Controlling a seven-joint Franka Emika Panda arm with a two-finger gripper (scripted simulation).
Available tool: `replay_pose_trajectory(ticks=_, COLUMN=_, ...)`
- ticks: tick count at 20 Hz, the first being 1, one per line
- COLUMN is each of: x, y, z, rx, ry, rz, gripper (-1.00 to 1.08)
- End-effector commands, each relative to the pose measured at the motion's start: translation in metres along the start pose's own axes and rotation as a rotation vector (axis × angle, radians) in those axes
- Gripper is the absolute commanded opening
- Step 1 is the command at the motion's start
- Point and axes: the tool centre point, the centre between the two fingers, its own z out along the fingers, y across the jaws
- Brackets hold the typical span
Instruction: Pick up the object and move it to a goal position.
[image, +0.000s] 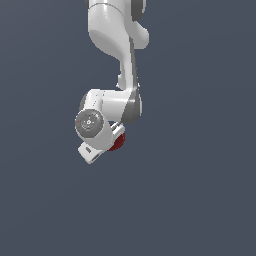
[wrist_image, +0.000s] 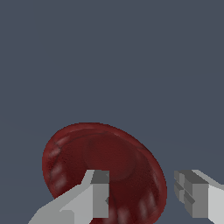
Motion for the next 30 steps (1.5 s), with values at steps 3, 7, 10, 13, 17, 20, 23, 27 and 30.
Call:
replay_pose_trajectory(ticks=3, x=-0.008, y=0.010, z=0.009, rx=0.036, ry=-0.024, rz=-0.104, gripper=0.28)
replay_pose_trajectory(ticks=7, x=-0.016, y=0.018, z=0.017, rx=0.070, ry=-0.041, rz=-0.192, gripper=0.28)
replay_pose_trajectory(ticks=10, x=-0.022, y=0.023, z=0.022, rx=0.092, ry=-0.049, rz=-0.248, gripper=0.28)
replay_pose_trajectory(ticks=13, x=-0.026, y=0.028, z=0.026, rx=0.112, ry=-0.055, rz=-0.294, gripper=0.28)
replay_pose_trajectory(ticks=17, x=-0.031, y=0.031, z=0.031, rx=0.131, ry=-0.059, rz=-0.339, gripper=0.28)
replay_pose_trajectory(ticks=20, x=-0.033, y=0.033, z=0.033, rx=0.141, ry=-0.061, rz=-0.361, gripper=0.28)
replay_pose_trajectory(ticks=23, x=-0.034, y=0.034, z=0.034, rx=0.146, ry=-0.062, rz=-0.373, gripper=0.28)
replay_pose_trajectory(ticks=27, x=-0.035, y=0.034, z=0.034, rx=0.146, ry=-0.062, rz=-0.371, gripper=0.28)
replay_pose_trajectory(ticks=30, x=-0.035, y=0.034, z=0.038, rx=0.146, ry=-0.062, rz=-0.371, gripper=0.28)
